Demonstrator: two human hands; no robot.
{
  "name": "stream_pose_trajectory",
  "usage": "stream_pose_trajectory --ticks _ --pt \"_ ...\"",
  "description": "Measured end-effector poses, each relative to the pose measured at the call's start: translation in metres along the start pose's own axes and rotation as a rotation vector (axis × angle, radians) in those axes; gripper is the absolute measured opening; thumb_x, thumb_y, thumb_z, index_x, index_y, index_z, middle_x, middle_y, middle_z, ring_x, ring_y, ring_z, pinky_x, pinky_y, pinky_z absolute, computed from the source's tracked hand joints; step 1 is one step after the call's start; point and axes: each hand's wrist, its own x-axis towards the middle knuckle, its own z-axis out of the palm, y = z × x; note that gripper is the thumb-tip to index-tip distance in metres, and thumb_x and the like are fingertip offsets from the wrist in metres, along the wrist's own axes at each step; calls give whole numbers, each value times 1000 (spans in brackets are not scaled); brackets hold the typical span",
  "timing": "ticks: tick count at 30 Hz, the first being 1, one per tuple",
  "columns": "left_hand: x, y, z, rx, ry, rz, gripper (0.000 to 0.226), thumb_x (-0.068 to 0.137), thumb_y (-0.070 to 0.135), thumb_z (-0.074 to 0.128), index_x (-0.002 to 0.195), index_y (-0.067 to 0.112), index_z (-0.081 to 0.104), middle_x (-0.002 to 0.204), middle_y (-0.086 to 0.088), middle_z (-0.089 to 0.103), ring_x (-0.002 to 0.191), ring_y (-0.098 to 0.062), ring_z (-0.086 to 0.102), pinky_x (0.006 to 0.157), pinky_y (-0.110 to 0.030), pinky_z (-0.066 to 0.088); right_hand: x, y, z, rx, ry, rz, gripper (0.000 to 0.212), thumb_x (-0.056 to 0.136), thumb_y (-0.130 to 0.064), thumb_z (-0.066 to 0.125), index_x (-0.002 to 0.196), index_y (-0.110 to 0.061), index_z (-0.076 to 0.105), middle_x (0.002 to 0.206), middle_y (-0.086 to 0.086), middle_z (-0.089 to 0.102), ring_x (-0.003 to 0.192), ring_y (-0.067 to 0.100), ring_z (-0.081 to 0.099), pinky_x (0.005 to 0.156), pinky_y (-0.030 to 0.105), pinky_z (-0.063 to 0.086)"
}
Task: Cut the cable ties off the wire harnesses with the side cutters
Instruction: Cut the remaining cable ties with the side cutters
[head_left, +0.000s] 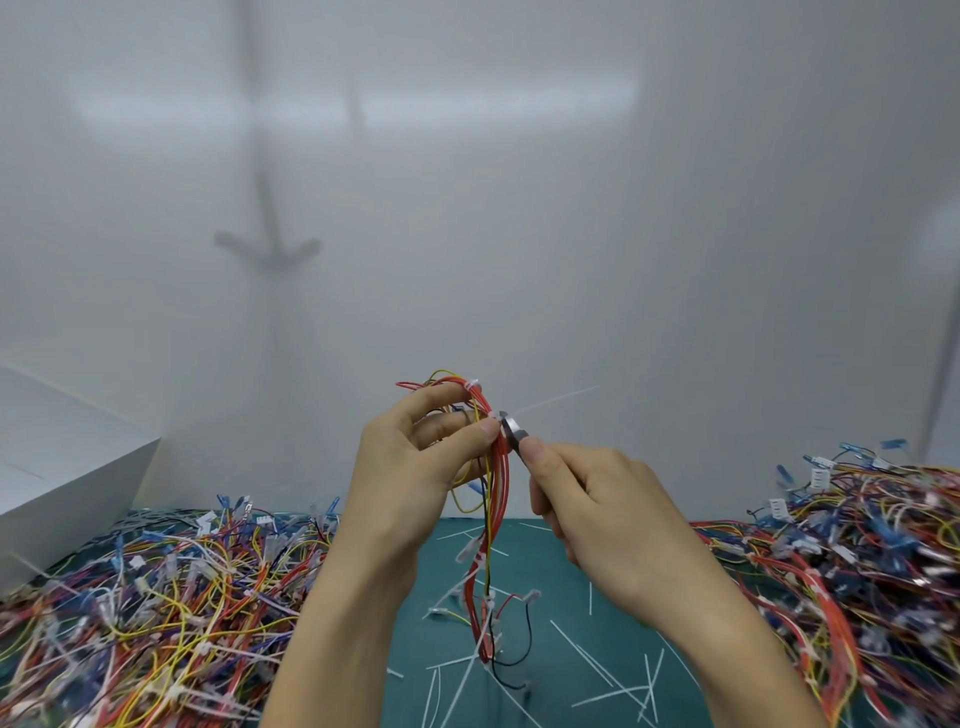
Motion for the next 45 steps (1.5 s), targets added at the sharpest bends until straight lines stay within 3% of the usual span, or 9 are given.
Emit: stream_pose_trajectory --ticks 4,10,16,23,30,36,40,45 --pt "0 0 -1 38 -11 18 29 83 3 73 111 12 67 91 -10 76 85 -26 74 77 -38 62 0 -1 1 22 -17 13 57 95 -60 31 64 -17 53 49 -6 50 50 12 47 61 38 49" --pt "0 0 -4 100 -10 78 30 82 2 74 107 17 67 92 -11 75 79 -20 75 70 -30 62 0 0 2 79 -52 49 60 97 -58 32 66 -14 59 53 -2 54 52 15 52 66 42 53" --pt "1 -1 -3 150 -17 135 33 83 0 73 107 21 67 88 -6 74 74 -13 73 65 -20 57 1 3 4 236 -119 115 59 101 -52 37 63 -14 60 50 -1 55 42 15 53 49 29 47" --pt "0 1 -1 173 -35 180 35 82 -3 72 105 22 65 80 1 71 70 -8 71 65 -16 55 2 6 4 361 -170 151 59 100 -53 39 65 -11 61 52 4 56 44 20 54 47 31 49" --pt "0 2 0 174 -36 198 37 82 -4 71 105 24 65 76 10 73 70 -4 70 64 -14 54 3 7 4 418 -196 150 60 99 -54 39 64 -11 62 53 4 56 45 21 54 49 32 49" --pt "0 1 2 156 -14 191 36 82 -4 72 103 25 65 78 4 72 70 -7 71 64 -16 55 1 4 2 332 -147 152 59 99 -55 38 62 -15 60 51 0 56 43 17 54 48 29 49" --pt "-1 0 3 146 7 171 34 82 -1 73 101 27 65 88 -5 73 74 -13 73 66 -19 57 1 3 2 236 -87 116 60 99 -56 36 62 -15 60 51 -2 56 43 14 55 55 34 50" --pt "0 -2 1 153 2 140 33 82 2 74 106 24 66 93 -9 73 80 -21 74 75 -29 61 2 2 5 159 -32 86 60 98 -57 34 64 -15 60 54 -1 56 56 18 55 72 48 56"
